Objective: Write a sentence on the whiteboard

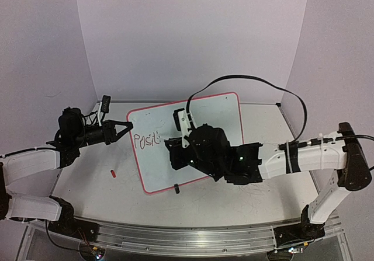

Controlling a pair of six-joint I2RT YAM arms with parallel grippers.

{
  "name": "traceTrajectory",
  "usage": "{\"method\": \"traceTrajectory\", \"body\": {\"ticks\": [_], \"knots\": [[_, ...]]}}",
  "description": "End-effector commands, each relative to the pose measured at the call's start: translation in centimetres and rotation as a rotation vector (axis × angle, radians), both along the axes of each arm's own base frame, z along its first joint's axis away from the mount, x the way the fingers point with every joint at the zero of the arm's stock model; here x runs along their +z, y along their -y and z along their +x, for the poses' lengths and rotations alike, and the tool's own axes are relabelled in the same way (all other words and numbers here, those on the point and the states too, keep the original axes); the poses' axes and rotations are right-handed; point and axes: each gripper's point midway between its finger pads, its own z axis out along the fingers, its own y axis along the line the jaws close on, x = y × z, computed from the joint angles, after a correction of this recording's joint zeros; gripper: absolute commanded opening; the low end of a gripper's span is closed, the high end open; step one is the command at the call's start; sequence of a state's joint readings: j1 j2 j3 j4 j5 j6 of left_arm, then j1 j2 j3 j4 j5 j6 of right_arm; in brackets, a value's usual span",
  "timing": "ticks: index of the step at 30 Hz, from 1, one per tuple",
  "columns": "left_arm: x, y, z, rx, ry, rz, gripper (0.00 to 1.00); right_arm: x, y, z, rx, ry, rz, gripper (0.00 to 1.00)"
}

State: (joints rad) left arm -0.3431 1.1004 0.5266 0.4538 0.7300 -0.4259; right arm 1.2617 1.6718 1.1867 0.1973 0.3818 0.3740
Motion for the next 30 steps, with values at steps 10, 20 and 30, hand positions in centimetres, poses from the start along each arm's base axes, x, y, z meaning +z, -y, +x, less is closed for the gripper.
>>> {"method": "traceTrajectory", "body": {"ticks": [10,20,30], "knots": [[2.4,0.1,-0.3,-0.008,0.101,-0.016,0.00,3.3,-0.1,1.3,-0.042,0.127,-0.007,0.00],[2.0,0.1,0.0,-0.002,0.097,-0.008,0.00,1.8,0.1,1.9,-0.034,0.109,-0.041,0.00],[1.8,0.1,0.1,-0.002,0.094,-0.004,0.00,1.4,0.8,2.3,-0.049,0.103,-0.050,0.00]]}}
